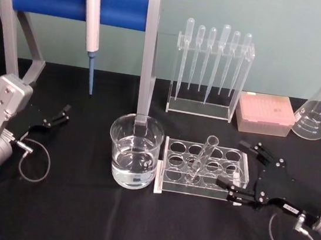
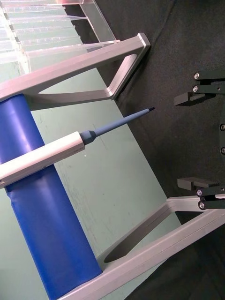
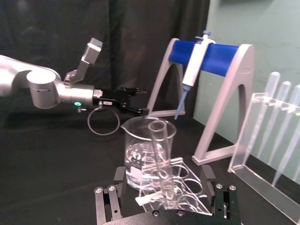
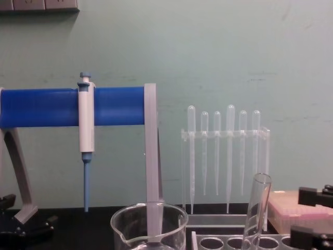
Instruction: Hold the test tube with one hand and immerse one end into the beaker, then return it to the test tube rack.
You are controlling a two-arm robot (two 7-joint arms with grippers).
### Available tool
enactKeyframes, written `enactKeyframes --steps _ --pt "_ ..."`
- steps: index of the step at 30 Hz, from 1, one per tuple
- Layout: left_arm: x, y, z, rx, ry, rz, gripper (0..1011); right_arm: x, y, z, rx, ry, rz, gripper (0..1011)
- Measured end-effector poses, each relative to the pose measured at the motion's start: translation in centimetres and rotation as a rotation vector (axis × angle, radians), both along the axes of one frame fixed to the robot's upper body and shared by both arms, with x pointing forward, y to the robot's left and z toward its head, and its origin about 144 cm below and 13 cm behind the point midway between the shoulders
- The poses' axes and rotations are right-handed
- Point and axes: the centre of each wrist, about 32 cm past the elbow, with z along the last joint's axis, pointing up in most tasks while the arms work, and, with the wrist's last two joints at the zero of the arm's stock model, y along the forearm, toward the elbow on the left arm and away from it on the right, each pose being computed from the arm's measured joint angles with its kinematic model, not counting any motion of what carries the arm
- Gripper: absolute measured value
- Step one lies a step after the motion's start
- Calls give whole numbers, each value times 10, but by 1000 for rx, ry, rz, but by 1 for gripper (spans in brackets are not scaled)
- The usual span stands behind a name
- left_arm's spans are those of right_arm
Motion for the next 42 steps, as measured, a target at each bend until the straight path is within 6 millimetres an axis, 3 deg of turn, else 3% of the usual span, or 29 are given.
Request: enactKeyframes --steps 16,35,42 --pt "0 0 0 0 0 0 1000 12 29 7 -28 -4 20 1002" --pt "0 0 0 0 0 0 1000 20 41 7 -26 5 20 1002" --pt "0 0 0 0 0 0 1000 20 40 7 -23 2 20 869"
